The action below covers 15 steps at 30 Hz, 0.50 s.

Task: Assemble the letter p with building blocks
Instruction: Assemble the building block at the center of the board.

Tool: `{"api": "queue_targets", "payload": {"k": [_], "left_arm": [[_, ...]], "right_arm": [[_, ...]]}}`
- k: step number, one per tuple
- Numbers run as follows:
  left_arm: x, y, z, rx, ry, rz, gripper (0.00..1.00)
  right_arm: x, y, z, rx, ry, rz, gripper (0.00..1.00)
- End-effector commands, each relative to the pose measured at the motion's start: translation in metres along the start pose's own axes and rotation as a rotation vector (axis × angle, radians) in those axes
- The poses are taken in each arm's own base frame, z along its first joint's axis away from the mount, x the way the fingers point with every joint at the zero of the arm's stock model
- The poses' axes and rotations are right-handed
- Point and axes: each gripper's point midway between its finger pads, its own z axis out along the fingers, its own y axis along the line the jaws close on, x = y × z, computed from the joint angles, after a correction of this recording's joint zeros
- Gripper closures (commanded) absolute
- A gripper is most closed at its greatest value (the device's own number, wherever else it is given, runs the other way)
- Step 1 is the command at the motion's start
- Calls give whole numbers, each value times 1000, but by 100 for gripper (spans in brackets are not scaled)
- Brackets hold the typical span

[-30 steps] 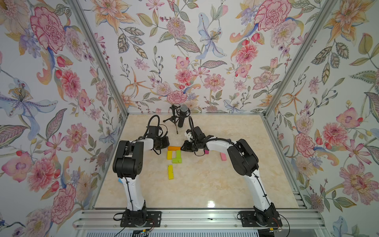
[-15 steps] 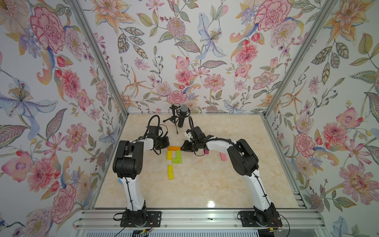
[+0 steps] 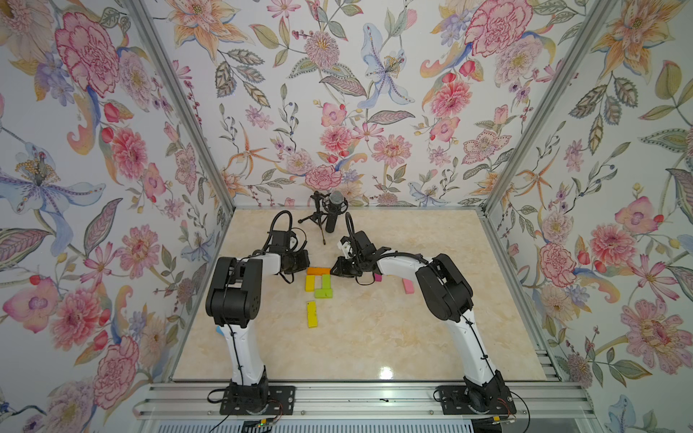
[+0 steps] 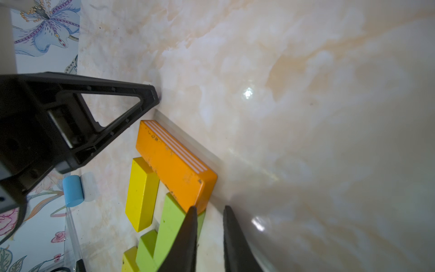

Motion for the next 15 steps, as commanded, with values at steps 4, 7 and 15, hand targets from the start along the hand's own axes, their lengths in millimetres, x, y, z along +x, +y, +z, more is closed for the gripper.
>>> {"api": "queue_targets", "payload": {"k": [4,7,15], "left_arm": [[39,13,1,-50,102,-17,100],[41,12,0,-47,103,-19,100],[41,13,-3,-54,99,-18,100]], "right_arm": [[32,-33,15,69,89,52,79],[32,-33,15,69,90,52,79],[34,-34,15,70,94,52,79]]}}
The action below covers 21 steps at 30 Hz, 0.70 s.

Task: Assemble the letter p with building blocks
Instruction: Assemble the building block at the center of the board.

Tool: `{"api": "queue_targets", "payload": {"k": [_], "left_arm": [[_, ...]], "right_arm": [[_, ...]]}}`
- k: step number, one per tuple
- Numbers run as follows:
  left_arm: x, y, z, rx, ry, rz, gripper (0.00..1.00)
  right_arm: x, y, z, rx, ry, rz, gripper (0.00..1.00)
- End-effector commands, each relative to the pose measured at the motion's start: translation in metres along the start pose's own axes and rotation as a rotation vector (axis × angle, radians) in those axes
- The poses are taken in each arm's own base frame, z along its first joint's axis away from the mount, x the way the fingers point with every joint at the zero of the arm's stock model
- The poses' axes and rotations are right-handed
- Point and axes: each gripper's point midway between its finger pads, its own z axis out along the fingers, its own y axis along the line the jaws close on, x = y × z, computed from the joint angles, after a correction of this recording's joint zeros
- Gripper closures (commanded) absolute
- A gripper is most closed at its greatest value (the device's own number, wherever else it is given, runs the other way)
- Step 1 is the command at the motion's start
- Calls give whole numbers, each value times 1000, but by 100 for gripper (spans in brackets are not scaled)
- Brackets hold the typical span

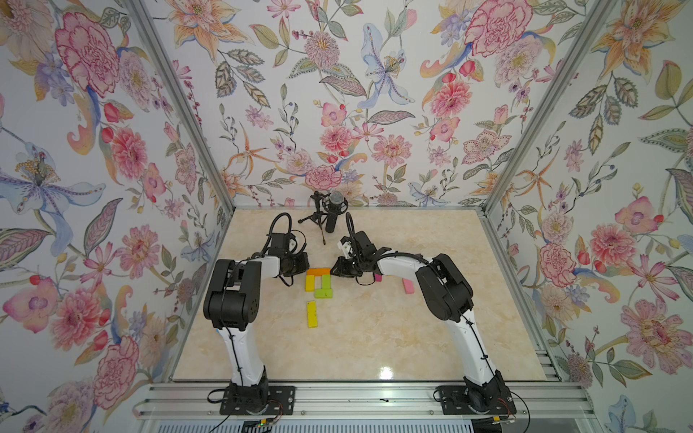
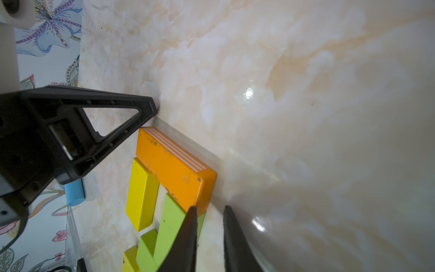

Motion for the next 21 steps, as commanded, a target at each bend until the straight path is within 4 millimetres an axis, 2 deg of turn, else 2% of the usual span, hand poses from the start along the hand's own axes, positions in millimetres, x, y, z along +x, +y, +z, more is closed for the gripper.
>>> {"api": "queue_targets", "payload": {"k": [1,7,8,9,11,12,16,21], "left_arm": [[34,13,3,-55,100,-20,100],[29,16,2,-86,90,-25,100],[26,19,2,-99,84,-27,97],[23,19,2,-104,77,-27,91],[16,22,0,-126,57,-35,79],[10,24,-2,-136,39,-38,77],[-14,28,-11,-153,-43,-63,72],[-40,31,-30,-198,-151,-71,69]], "right_arm": [[34,-33,15,77,94,52,79],[34,-34,14,83,91,51,79],[34,-34,14,83,90,50,79],[33,-35,13,87,89,52,78],[32,-36,12,97,81,55,76],[31,-37,11,101,74,55,75],[22,-39,4,125,32,58,73],[5,-47,-17,165,-61,72,69]]}}
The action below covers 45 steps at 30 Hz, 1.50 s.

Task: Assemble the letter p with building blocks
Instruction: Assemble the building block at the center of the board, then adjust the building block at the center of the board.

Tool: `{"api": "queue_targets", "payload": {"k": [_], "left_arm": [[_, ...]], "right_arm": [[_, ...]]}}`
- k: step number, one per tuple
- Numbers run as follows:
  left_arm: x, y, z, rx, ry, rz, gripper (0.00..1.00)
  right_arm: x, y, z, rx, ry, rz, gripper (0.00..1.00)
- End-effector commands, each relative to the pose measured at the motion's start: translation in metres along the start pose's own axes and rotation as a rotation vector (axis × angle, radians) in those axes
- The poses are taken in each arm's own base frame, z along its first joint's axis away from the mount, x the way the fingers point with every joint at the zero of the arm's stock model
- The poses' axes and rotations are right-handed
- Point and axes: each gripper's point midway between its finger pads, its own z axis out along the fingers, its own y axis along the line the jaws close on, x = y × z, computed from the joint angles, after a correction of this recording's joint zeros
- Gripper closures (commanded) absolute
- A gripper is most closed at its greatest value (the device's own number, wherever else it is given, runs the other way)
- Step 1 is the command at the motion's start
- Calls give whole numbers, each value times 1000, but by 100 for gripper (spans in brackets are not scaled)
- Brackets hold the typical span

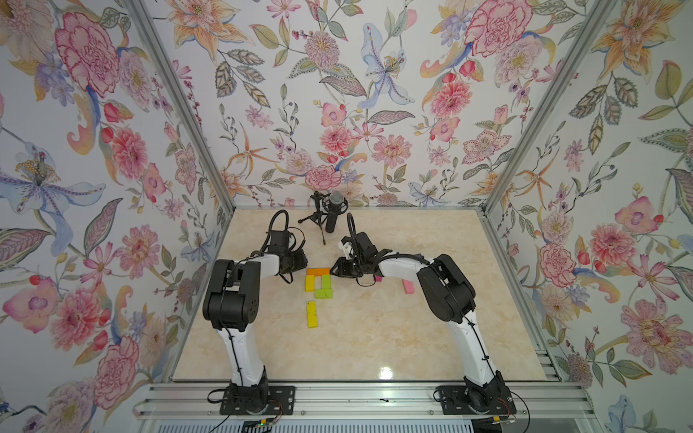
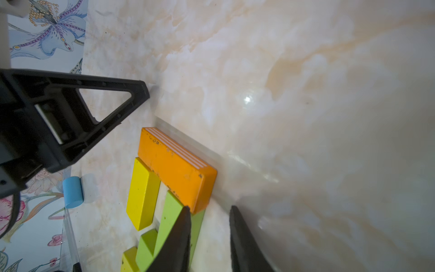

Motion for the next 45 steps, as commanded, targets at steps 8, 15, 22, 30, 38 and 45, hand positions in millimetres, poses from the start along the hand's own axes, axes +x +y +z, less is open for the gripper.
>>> {"api": "queue_targets", "payload": {"k": [8,15,22,30,38,45], "left_arm": [[-35,22,-65,-122,-227,-46,66],[7,12,-92,-43,-204,-85,67],[75,5,-119,-27,-134,-100,77],[139,12,-126,-53,-57,-132,100],[167,1,-119,3,9,-89,100],[183,1,-117,-15,79,-59,100]], "right_arm": [[6,-48,-36,168,-114,70,68],[45,-25,-67,171,-115,-24,67],[99,38,-79,103,-31,-203,59],[132,66,-51,24,79,-229,70],[151,74,-38,-39,166,-226,88],[163,79,-17,-90,267,-211,100]]}}
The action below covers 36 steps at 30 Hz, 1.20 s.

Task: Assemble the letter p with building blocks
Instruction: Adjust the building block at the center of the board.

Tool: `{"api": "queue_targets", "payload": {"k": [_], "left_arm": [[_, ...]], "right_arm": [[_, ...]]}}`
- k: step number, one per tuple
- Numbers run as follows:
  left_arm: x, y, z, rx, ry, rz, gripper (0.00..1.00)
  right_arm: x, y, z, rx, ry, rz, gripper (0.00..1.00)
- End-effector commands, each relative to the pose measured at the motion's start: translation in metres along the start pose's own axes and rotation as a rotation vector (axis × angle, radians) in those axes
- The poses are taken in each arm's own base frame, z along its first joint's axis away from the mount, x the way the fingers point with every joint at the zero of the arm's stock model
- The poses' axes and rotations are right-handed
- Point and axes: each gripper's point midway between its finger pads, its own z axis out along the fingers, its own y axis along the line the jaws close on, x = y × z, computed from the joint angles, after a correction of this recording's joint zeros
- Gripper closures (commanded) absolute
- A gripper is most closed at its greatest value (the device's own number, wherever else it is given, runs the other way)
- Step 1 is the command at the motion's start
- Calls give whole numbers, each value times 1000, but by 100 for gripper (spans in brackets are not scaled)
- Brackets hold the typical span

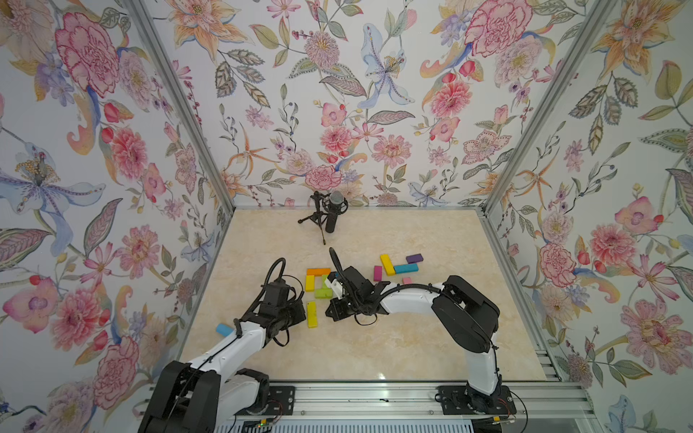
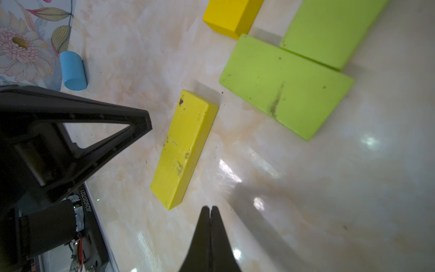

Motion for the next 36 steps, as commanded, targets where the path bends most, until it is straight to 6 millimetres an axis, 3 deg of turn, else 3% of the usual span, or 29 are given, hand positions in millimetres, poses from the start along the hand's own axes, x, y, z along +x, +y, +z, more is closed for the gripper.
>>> {"api": "queue_targets", "payload": {"k": [1,6,16,27,36], "left_arm": [[8,2,-1,-15,28,10,100],[16,9,3,-42,72,27,100],[18,-5,8,43,79,25,100],[25,5,15,-6,128,51,100],[26,13,10,-42,116,45,100]], "right_arm": [[10,7,12,-44,76,-1,100],[12,10,18,-58,105,6,100],[16,11,31,-53,161,9,100],[17,5,39,-19,191,30,100],[3,3,38,-3,166,31,100]]}}
